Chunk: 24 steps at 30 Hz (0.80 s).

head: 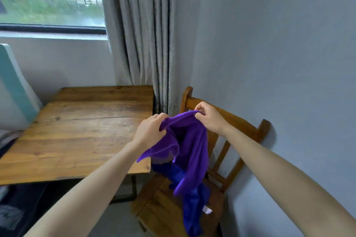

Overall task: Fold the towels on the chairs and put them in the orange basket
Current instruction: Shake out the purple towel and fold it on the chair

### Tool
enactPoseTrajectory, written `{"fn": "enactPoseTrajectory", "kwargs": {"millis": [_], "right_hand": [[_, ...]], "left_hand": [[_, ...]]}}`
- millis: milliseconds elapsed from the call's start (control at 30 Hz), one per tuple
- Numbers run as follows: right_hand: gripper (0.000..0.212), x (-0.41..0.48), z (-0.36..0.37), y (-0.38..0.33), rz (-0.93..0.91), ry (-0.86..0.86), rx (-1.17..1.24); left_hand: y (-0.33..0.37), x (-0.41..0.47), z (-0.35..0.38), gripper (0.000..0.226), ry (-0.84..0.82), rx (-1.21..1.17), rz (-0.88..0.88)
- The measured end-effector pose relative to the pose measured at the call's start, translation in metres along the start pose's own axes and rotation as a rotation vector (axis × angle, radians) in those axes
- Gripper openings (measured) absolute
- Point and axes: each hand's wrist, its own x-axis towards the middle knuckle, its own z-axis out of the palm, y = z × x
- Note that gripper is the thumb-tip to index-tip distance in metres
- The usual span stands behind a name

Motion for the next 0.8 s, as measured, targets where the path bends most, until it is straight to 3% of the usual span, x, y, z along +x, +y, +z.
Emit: {"fn": "enactPoseTrajectory", "kwargs": {"millis": [133, 300, 433, 567, 800], "right_hand": [[0.022, 0.008, -0.022, -0.033, -0.101, 0.055, -0.011], [0.006, 0.015, -0.046, -0.055, -0.125, 0.242, 0.089], [0.007, 0.016, -0.065, -0.057, -0.099, 0.402, 0.170], [0.024, 0.013, -0.074, -0.056, -0.075, 0.532, 0.278], [0.004, 0.011, -0.090, -0.060, -0.011, 0.630, 0.309]], "left_hand": [[0.005, 0.011, -0.018, 0.037, 0.070, -0.046, -0.017], [0.012, 0.018, -0.036, 0.035, 0.132, -0.130, -0.091], [0.009, 0.021, -0.044, 0.020, 0.049, -0.285, -0.197], [0.014, 0.019, -0.051, 0.018, -0.015, -0.473, -0.255], [0.030, 0.021, -0.072, 0.015, -0.174, -0.783, -0.240]]}}
